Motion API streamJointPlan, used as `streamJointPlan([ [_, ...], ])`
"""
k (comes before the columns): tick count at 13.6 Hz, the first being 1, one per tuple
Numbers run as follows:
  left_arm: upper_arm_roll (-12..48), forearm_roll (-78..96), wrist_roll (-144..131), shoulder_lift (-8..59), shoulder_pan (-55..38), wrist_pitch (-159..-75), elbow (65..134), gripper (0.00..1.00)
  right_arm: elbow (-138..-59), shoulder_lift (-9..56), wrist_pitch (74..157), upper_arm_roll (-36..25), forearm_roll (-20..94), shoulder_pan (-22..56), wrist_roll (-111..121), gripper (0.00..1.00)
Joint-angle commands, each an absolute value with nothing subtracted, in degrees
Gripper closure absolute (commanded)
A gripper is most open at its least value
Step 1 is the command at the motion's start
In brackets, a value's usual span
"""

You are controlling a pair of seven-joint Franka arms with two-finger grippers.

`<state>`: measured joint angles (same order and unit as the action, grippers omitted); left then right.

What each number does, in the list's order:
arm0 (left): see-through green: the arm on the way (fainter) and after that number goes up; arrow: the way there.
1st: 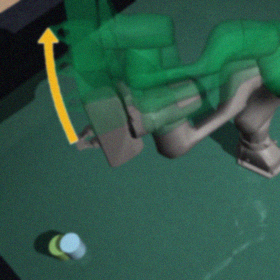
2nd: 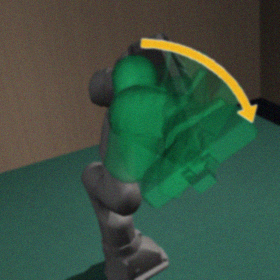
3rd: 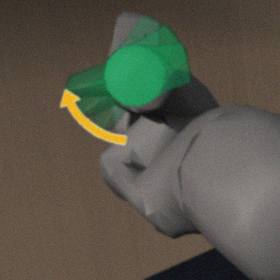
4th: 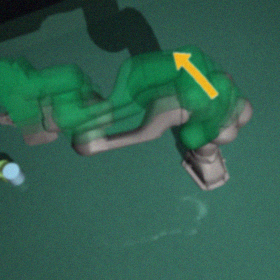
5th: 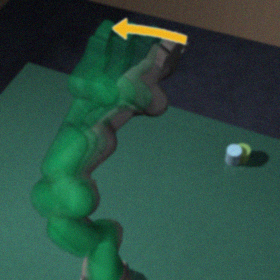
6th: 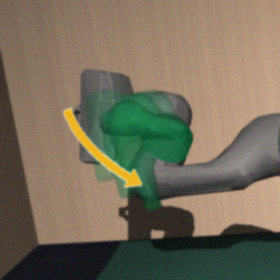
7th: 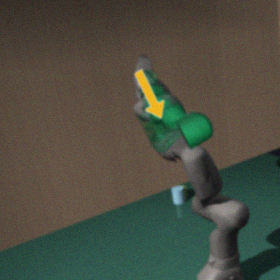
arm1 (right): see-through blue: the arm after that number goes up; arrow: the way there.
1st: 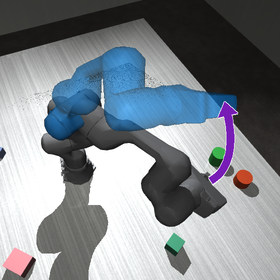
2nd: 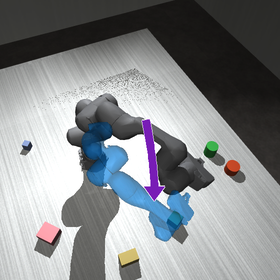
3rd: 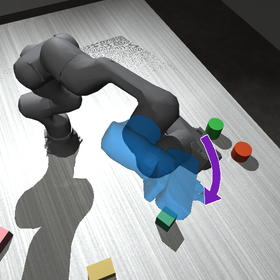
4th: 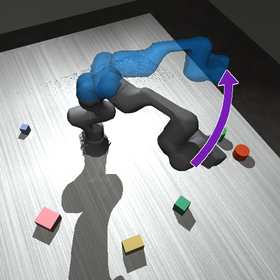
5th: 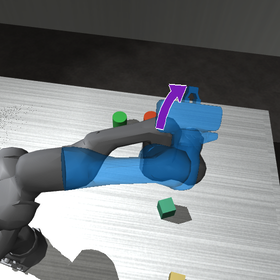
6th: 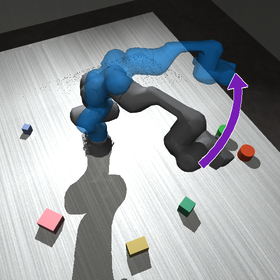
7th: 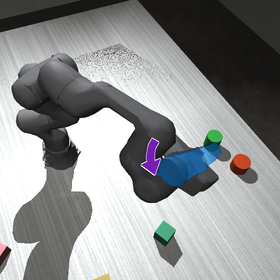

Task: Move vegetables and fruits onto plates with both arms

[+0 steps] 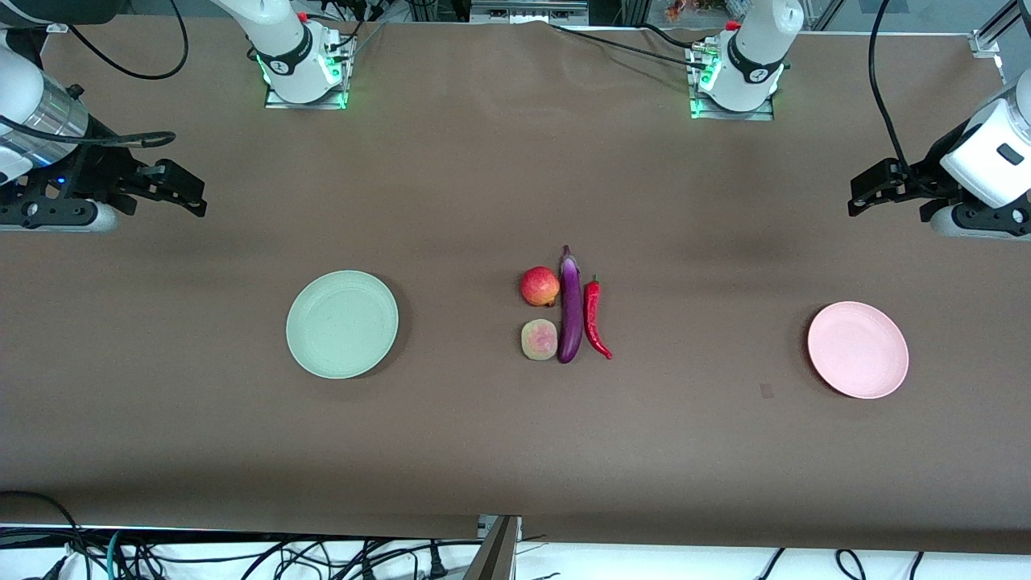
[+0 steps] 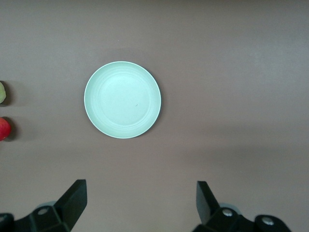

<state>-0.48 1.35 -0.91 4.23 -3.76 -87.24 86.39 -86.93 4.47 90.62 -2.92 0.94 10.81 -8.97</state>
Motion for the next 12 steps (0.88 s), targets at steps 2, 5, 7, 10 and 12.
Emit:
streamJointPlan([
  [2, -0.6, 2.9, -1.0, 5.1, -3.9, -86.0, 84.5, 0.00, -86.9, 4.0, 90.1, -2.6, 0.0, 11.0, -7.7, 0.00],
  [5, -0.5, 2.9, -1.0, 5.1, -4.0, -85.8, 84.6, 0.00, -86.9, 4.1, 90.1, -2.6, 0.0, 11.0, -7.7, 0.00],
  [7, -0.6, 2.9, -0.9, 5.1, -3.9, -85.0, 84.6, 0.00, -86.9, 4.1, 90.2, -2.6, -0.1, 10.9, -7.6, 0.00],
  [10, -0.5, 2.4, -1.1, 7.9, -4.3, -84.4, 85.3, 0.00, -86.9, 4.1, 90.2, -2.7, -0.1, 10.9, -7.3, 0.00],
  [12, -0.2, 2.1, -1.5, 10.7, -5.0, -78.9, 85.3, 0.00, -86.7, 4.1, 90.3, -2.7, -0.1, 10.9, -7.3, 0.00],
])
